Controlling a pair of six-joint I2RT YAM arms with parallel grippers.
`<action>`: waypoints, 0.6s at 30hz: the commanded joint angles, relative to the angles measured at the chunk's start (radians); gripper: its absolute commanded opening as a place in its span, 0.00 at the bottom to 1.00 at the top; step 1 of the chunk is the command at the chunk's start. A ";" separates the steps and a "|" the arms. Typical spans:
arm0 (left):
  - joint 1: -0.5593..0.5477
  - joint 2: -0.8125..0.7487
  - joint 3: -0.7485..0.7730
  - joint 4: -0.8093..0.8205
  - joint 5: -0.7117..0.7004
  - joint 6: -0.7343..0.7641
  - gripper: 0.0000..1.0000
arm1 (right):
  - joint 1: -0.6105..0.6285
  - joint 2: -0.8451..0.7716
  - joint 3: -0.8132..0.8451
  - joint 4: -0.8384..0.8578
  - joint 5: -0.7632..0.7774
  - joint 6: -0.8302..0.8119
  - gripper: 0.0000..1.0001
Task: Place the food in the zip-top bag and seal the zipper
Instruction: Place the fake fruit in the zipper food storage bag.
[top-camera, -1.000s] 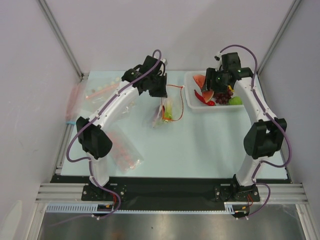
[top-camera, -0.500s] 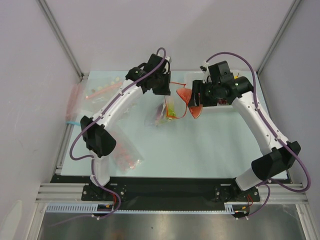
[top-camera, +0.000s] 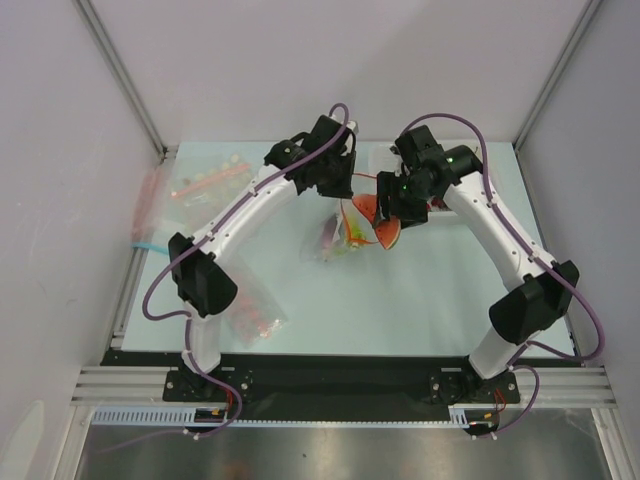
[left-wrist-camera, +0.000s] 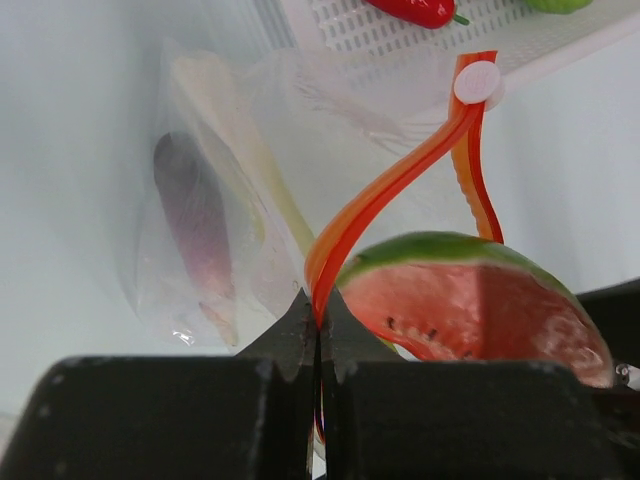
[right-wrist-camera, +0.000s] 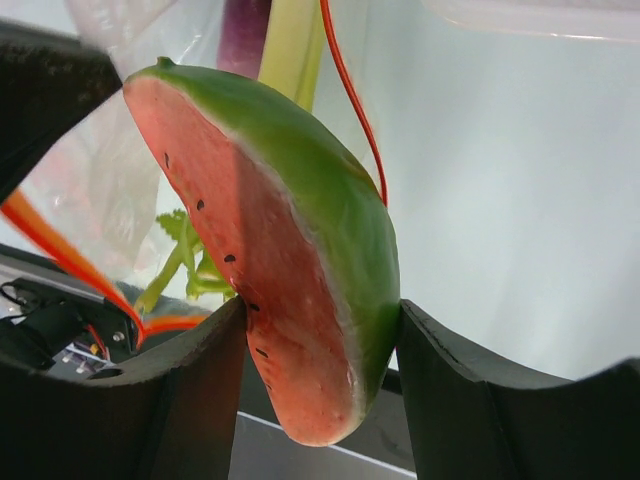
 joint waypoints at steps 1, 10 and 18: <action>-0.028 0.001 0.052 0.034 -0.008 -0.017 0.00 | 0.010 0.040 0.084 -0.063 0.047 0.023 0.17; -0.074 0.009 0.043 0.028 -0.023 -0.027 0.00 | 0.011 0.132 0.226 -0.103 0.128 0.002 0.34; -0.062 0.001 0.049 0.023 0.047 -0.060 0.00 | 0.011 0.145 0.267 -0.072 0.148 -0.038 0.77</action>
